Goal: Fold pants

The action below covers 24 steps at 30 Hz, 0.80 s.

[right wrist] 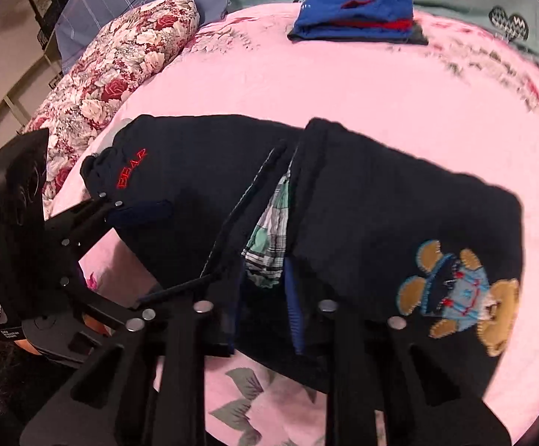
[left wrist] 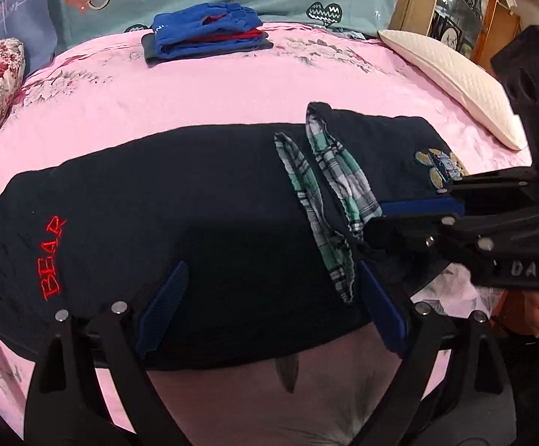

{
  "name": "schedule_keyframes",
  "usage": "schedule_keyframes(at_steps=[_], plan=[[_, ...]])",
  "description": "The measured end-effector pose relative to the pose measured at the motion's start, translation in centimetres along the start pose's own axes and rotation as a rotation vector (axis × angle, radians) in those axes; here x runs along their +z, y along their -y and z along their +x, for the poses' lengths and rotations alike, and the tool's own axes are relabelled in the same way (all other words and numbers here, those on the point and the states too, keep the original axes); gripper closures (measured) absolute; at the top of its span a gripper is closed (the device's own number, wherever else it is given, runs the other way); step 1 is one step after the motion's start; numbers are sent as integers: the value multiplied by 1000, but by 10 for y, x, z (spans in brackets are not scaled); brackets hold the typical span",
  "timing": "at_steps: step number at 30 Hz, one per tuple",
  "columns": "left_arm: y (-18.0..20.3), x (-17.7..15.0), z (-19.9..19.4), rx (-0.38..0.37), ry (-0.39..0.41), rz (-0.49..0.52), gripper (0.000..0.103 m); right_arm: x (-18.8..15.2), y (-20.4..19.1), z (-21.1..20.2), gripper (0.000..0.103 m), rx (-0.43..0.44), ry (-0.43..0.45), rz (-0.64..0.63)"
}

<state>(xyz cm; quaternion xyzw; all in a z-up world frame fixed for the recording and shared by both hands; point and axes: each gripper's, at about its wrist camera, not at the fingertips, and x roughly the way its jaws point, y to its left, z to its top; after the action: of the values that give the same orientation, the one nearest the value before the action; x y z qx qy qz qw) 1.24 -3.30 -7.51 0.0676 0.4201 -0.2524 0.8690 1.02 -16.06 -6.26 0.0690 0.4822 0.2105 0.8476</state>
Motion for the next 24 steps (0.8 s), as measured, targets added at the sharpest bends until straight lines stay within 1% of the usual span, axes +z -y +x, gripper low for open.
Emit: schedule_keyframes(at_steps=[1, 4, 7, 9, 11, 13, 15, 17, 18, 20, 21, 22, 24], plan=[[1, 0, -1, 1, 3, 2, 10, 2, 2, -6, 94, 14, 17, 17], [0, -1, 0, -1, 5, -1, 10, 6, -1, -34, 95, 55, 103, 12], [0, -3, -1, 1, 13, -5, 10, 13, -10, -51, 95, 95, 127, 0], [-3, -5, -6, 5, 24, -18, 10, 14, -22, -53, 99, 137, 110, -32], [-7, -6, -9, 12, 30, -30, 10, 10, -31, -42, 99, 107, 73, -75], [-12, -9, -12, 14, 32, -43, 10, 5, -28, -18, 99, 96, 1, -60], [-16, -11, -11, 30, 22, -48, 10, -4, -24, 6, 99, 59, -53, -56], [-17, -13, -11, 30, 23, -49, 10, -6, -25, 4, 99, 59, -41, -61], [-17, -13, -11, 31, 26, -46, 10, -6, -28, -1, 99, 43, -27, -77], [-16, -12, -10, 35, 25, -43, 10, -5, -35, -13, 86, -6, 9, -112], [-15, -12, -9, 36, 25, -42, 9, -7, -35, -20, 71, -39, 33, -125], [-15, -12, -9, 38, 26, -41, 9, -6, -39, -24, 64, -82, 55, -145], [-14, -12, -9, 40, 29, -41, 8, -5, -43, -18, 64, -138, 45, -166]])
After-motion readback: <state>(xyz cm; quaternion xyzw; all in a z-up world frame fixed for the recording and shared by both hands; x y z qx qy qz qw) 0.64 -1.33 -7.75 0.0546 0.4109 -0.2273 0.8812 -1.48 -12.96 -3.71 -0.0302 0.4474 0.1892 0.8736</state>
